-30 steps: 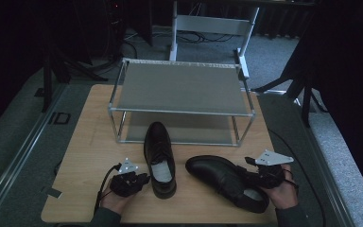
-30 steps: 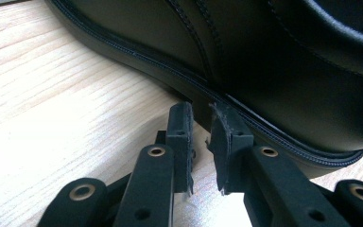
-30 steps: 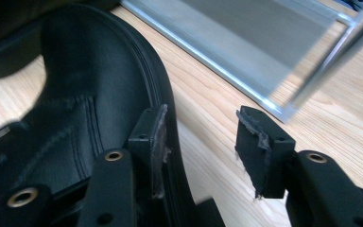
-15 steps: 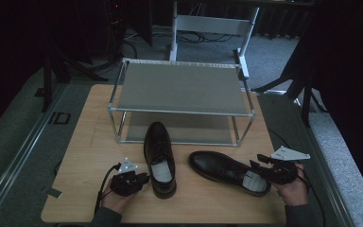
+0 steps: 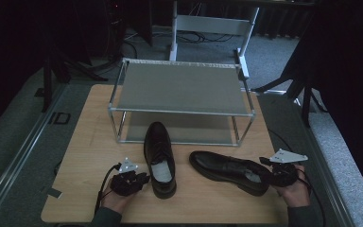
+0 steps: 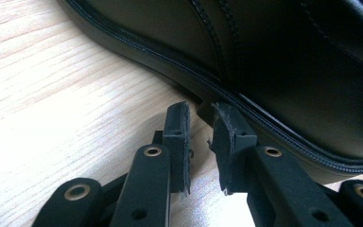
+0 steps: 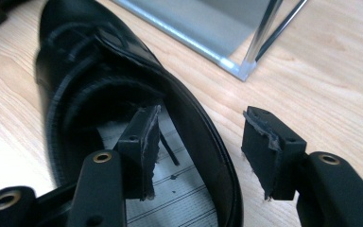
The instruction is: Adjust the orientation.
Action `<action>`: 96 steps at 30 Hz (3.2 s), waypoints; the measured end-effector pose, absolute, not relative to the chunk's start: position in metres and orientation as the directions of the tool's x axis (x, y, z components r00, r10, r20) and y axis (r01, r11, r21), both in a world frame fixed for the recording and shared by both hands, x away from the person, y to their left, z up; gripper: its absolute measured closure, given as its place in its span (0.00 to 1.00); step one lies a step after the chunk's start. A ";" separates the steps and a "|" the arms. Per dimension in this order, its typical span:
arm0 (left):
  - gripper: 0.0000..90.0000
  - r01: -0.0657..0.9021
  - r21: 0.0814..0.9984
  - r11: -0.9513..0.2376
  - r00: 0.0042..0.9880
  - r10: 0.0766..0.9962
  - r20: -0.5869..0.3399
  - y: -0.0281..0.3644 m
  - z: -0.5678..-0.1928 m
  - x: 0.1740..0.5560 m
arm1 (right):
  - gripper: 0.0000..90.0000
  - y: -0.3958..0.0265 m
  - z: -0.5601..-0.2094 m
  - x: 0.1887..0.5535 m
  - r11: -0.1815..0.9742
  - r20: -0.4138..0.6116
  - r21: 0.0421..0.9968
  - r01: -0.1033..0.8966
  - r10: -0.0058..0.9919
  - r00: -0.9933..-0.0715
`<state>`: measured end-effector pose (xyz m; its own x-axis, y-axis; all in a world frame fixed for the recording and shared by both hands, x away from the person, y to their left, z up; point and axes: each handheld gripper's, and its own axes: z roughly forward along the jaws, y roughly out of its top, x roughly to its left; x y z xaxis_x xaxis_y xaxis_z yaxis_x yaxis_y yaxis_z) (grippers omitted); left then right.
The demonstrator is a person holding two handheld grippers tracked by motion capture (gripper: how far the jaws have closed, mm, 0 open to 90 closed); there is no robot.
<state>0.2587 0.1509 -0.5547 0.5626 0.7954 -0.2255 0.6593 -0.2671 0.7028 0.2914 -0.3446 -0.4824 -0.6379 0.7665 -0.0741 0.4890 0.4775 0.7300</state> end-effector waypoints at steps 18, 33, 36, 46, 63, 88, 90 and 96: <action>0.84 0.663 0.701 -0.262 0.559 0.796 -0.232 0.152 -0.556 0.260 | 0.52 -0.317 -0.480 0.317 0.647 -0.115 0.612 0.455 0.642 -0.758; 0.84 0.661 0.703 -0.262 0.558 0.798 -0.227 0.152 -0.556 0.261 | 0.88 -0.310 -0.482 0.316 0.606 -0.105 0.669 0.431 0.650 -0.752; 0.83 0.657 0.708 -0.259 0.556 0.801 -0.223 0.153 -0.555 0.263 | 0.91 -0.307 -0.481 0.316 0.589 -0.104 0.685 0.428 0.660 -0.744; 0.82 0.641 0.740 -0.205 0.492 0.849 -0.191 0.164 -0.548 0.280 | 0.91 -0.301 -0.479 0.333 0.523 -0.097 0.730 0.440 0.717 -0.690; 0.98 0.609 0.734 -0.301 0.548 0.828 -0.115 0.131 -0.549 0.311 | 0.90 -0.299 -0.484 0.350 0.441 -0.047 0.741 0.506 0.786 -0.617; 0.96 0.568 0.731 -0.377 0.686 0.708 -0.168 0.070 -0.548 0.283 | 0.90 -0.293 -0.482 0.329 0.518 -0.061 0.718 0.465 0.712 -0.699; 0.94 0.560 0.731 -0.389 0.699 0.696 -0.165 0.065 -0.548 0.282 | 0.90 -0.293 -0.482 0.329 0.517 -0.059 0.718 0.466 0.712 -0.699; 0.94 0.544 0.730 -0.414 0.739 0.649 -0.182 0.037 -0.548 0.280 | 0.90 -0.293 -0.482 0.332 0.507 -0.057 0.725 0.466 0.718 -0.693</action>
<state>0.2799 0.0367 -0.5484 0.7386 0.6491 -0.1821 0.5437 -0.4137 0.7302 0.3324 -0.2930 -0.4816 -0.6934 0.7184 -0.0568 0.4657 0.5069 0.7254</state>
